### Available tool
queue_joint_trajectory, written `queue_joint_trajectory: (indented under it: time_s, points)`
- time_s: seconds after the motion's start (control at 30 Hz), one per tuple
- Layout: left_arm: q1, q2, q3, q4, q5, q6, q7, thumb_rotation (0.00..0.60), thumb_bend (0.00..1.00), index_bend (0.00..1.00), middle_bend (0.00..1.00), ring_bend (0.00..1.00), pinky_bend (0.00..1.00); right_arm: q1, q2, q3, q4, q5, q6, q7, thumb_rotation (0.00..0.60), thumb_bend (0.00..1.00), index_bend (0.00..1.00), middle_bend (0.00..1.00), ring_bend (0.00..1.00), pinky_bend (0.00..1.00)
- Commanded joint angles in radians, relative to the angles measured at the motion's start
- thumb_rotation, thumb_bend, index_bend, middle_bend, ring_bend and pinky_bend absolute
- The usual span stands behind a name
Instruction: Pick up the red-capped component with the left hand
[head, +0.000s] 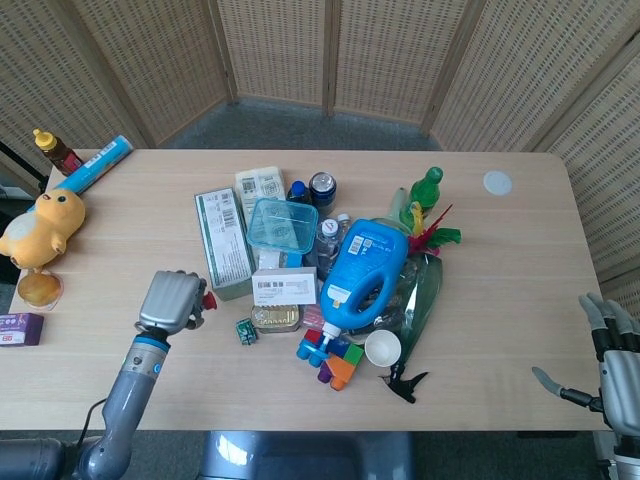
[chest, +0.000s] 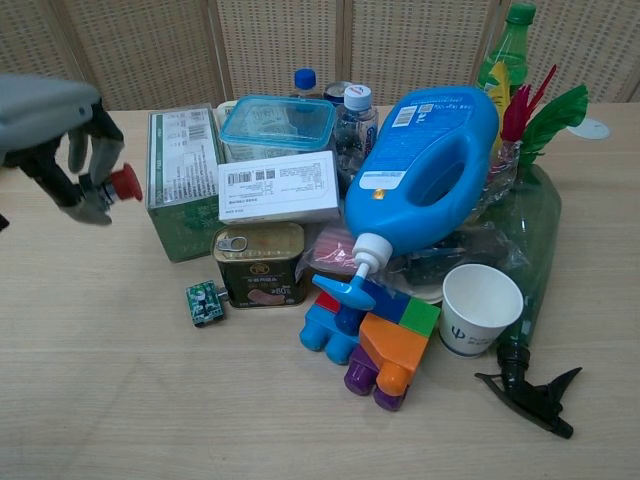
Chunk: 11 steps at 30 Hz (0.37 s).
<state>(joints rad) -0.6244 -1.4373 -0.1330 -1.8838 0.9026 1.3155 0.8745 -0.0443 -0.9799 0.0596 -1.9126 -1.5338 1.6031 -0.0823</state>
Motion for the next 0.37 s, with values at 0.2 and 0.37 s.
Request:
queue_joint_trajectory:
  time_s: [0.2, 0.37]
  points:
    - [-0.081, 0.191, -0.162, -0.176, -0.067, 0.04, 0.086, 0.6, 0.02, 0.84, 0.67, 0.55, 0.62, -0.002, 0.001, -0.004, -0.006, -0.01, 0.003, -0.002, 0.381, 0.0, 0.0, 0.0, 0.0, 0.0]
    - [-0.113, 0.265, -0.218, -0.238, -0.108, 0.056, 0.109, 0.6, 0.02, 0.84, 0.67, 0.55, 0.62, -0.002, 0.003, -0.004, -0.006, -0.008, 0.002, 0.004, 0.38, 0.0, 0.0, 0.0, 0.0, 0.0]
